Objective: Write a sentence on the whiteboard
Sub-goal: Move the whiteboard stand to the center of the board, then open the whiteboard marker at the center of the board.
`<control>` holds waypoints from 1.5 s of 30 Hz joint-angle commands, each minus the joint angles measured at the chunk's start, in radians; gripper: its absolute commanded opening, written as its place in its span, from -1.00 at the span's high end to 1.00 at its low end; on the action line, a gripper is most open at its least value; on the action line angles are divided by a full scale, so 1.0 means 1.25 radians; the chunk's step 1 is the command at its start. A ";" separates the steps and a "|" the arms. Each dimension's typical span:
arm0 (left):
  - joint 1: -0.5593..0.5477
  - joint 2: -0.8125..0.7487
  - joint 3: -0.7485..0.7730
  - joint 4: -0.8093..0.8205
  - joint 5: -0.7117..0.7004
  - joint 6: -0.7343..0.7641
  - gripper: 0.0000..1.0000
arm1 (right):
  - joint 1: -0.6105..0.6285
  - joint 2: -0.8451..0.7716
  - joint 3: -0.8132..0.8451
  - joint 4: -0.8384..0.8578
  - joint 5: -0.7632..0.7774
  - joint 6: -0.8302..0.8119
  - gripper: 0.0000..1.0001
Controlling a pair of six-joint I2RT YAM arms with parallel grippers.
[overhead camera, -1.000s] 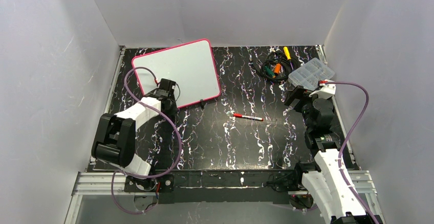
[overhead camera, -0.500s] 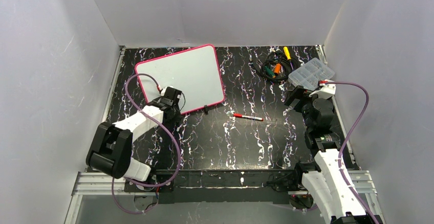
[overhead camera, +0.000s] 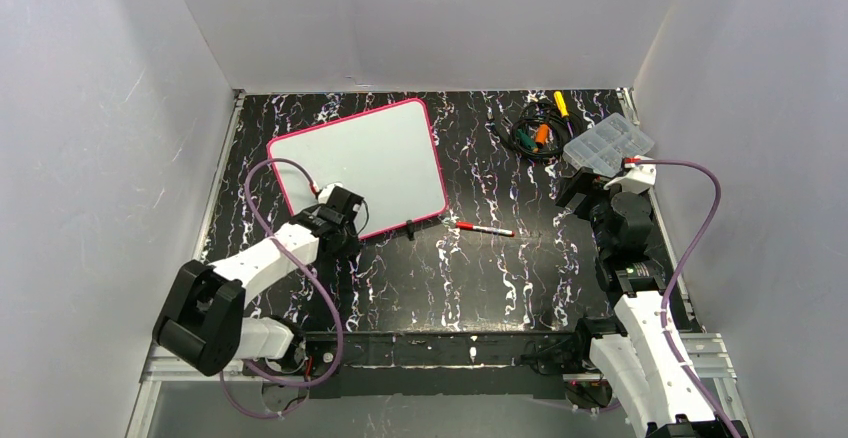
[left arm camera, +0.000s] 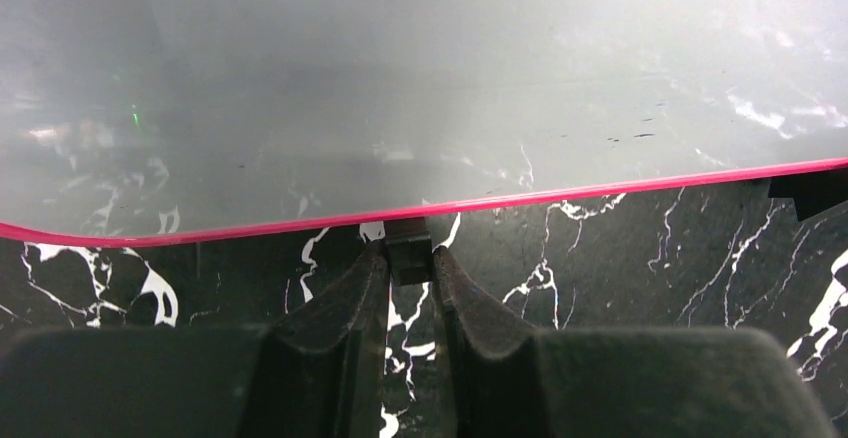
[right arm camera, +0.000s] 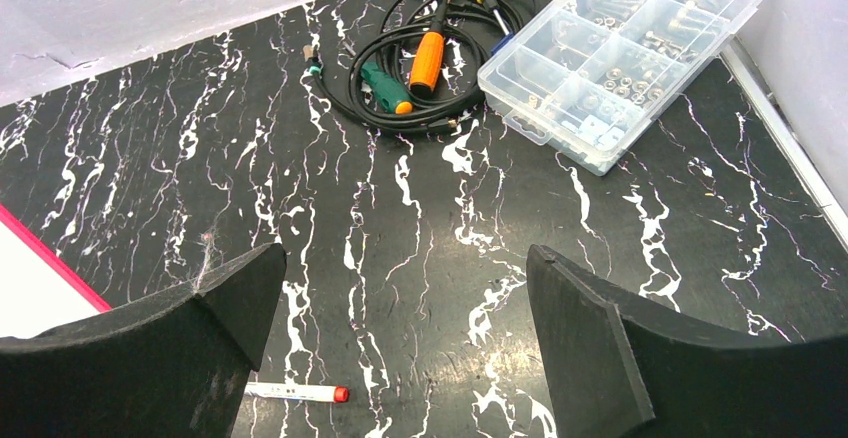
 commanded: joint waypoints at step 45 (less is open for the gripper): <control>-0.013 -0.333 0.175 0.080 0.169 0.492 -0.90 | 0.410 0.540 0.113 -0.083 0.162 0.588 -0.50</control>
